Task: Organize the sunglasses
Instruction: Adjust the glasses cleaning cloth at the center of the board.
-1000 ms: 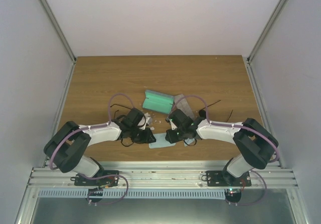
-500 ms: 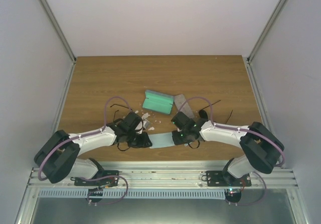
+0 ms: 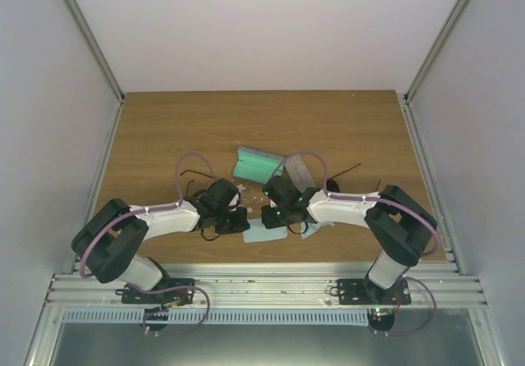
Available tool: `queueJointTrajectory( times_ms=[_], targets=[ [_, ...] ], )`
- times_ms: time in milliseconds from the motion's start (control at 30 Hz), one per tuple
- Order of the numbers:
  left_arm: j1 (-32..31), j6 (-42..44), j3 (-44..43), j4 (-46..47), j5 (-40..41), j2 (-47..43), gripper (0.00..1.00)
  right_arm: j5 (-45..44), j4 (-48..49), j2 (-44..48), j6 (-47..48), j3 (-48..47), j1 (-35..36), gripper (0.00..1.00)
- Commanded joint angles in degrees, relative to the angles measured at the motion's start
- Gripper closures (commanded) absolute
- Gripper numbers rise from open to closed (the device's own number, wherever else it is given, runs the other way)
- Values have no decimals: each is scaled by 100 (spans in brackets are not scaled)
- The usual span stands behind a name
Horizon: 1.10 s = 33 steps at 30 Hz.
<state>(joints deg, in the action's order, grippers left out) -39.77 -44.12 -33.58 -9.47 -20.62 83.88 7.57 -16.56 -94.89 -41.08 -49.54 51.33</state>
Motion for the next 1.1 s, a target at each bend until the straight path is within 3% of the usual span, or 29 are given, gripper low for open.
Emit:
queueJointTrajectory(
  times_ms=[0, 267, 433, 567, 700, 867, 1067],
  targets=[
    [-31, -270, 10, 241, 520, 101, 100, -248, 97, -199, -163, -15, 35, 82],
    [-31, -268, 198, -196, 804, -29, 100, -2172, -1119, -30, -587, 103, -7, 78],
    [-38, -22, -4, -243, 543, -139, 97, -2797, -1835, 390, -719, 132, -61, 73],
    [-110, 25, -299, -524, 534, -379, 86, -2796, -2034, 660, -615, -89, 8, 58],
    [-260, -225, -519, -1143, 1074, -559, 63, -2500, -1979, 565, -593, -258, 183, 50],
    [-325, -457, -280, -1143, 1103, -618, 61, -1964, -1600, 326, -643, -211, 378, 50],
    [-394, -607, -28, -838, 830, -490, 62, -1663, -1343, 99, -682, -66, 422, 56]
  ],
)
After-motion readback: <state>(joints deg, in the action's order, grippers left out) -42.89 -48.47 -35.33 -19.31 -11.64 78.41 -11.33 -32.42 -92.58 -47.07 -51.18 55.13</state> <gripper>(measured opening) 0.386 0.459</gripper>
